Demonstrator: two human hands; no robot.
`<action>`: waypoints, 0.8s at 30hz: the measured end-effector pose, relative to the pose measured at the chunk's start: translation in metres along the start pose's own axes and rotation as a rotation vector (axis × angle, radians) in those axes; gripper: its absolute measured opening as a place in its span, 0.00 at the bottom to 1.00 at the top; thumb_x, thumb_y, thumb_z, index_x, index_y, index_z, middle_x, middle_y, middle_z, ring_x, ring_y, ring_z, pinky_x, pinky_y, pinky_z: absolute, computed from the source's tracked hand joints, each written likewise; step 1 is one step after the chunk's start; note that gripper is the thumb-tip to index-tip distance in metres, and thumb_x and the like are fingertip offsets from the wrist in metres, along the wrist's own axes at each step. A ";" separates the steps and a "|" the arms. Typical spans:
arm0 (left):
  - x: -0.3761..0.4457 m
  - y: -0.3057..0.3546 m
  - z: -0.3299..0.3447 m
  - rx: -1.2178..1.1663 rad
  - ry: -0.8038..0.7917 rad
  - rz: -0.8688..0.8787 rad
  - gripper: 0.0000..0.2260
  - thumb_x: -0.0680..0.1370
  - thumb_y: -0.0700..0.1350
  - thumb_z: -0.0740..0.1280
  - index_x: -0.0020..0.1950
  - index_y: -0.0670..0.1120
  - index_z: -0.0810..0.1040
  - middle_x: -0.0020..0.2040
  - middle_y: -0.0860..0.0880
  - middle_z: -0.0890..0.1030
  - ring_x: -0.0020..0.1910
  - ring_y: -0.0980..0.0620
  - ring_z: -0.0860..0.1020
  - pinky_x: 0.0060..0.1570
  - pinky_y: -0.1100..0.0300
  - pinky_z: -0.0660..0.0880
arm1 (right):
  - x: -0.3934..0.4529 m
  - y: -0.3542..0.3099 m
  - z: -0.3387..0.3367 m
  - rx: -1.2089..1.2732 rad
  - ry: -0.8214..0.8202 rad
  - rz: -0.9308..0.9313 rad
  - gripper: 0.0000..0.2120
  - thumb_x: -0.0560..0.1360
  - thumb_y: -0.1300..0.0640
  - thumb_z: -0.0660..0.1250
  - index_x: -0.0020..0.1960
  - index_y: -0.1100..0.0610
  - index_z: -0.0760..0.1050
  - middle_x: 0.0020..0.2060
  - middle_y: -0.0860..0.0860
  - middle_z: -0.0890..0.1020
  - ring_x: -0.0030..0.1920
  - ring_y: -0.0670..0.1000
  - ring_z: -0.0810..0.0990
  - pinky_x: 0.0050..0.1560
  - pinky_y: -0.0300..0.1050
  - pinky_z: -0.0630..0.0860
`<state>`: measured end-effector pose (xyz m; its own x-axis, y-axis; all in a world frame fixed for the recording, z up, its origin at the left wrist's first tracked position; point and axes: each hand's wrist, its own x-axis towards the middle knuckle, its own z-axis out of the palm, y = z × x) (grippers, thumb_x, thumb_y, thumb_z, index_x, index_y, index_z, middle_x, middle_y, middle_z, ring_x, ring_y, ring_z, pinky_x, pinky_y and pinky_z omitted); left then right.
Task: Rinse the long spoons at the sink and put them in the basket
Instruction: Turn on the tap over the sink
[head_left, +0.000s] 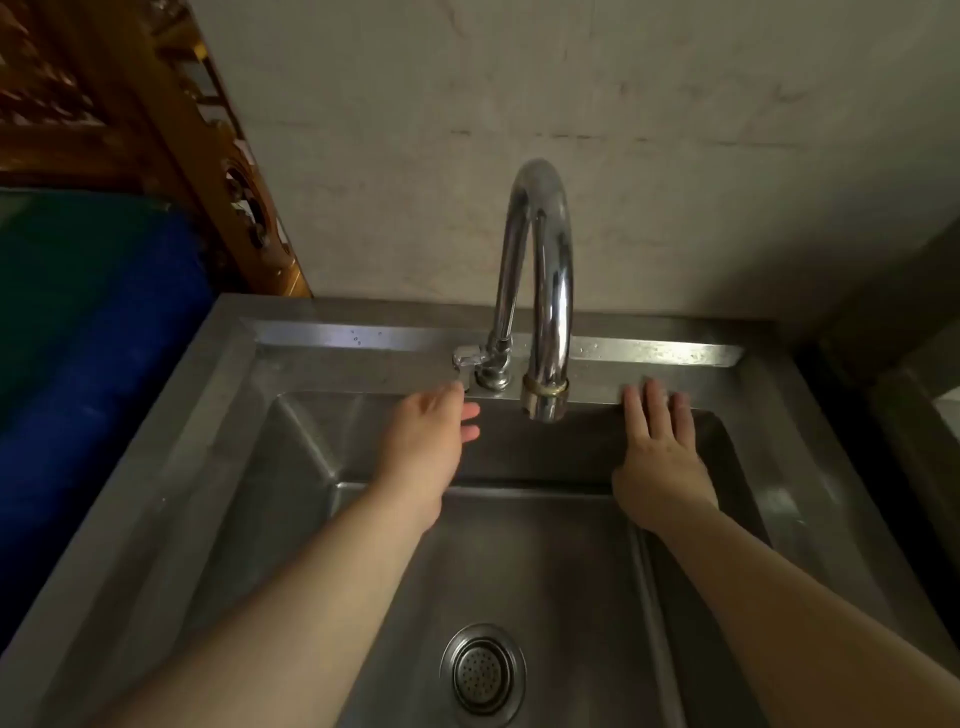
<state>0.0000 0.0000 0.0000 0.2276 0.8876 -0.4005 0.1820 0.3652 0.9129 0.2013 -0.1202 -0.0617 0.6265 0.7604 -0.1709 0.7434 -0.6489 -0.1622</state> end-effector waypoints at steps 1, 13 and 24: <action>0.004 0.002 0.002 -0.070 -0.008 -0.063 0.09 0.80 0.51 0.62 0.53 0.48 0.79 0.43 0.55 0.85 0.40 0.56 0.83 0.48 0.57 0.70 | 0.001 0.001 0.002 -0.025 0.015 -0.012 0.48 0.75 0.62 0.64 0.78 0.45 0.32 0.78 0.47 0.33 0.77 0.57 0.31 0.77 0.60 0.51; 0.021 0.008 -0.004 -0.307 -0.078 -0.176 0.02 0.79 0.42 0.68 0.46 0.45 0.79 0.31 0.54 0.85 0.29 0.62 0.82 0.24 0.71 0.69 | 0.003 0.001 0.001 -0.015 0.000 0.018 0.47 0.76 0.63 0.64 0.79 0.45 0.34 0.79 0.46 0.33 0.77 0.57 0.32 0.75 0.61 0.52; 0.017 0.014 -0.001 -0.260 -0.029 -0.075 0.04 0.80 0.44 0.66 0.47 0.45 0.79 0.28 0.56 0.84 0.26 0.63 0.80 0.27 0.69 0.70 | 0.001 0.000 0.001 -0.044 0.019 -0.004 0.46 0.76 0.60 0.64 0.79 0.47 0.35 0.79 0.49 0.35 0.78 0.59 0.33 0.74 0.57 0.50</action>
<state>0.0054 0.0200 0.0060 0.2511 0.8483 -0.4663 -0.0519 0.4928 0.8686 0.2020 -0.1191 -0.0624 0.6277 0.7635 -0.1517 0.7552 -0.6445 -0.1195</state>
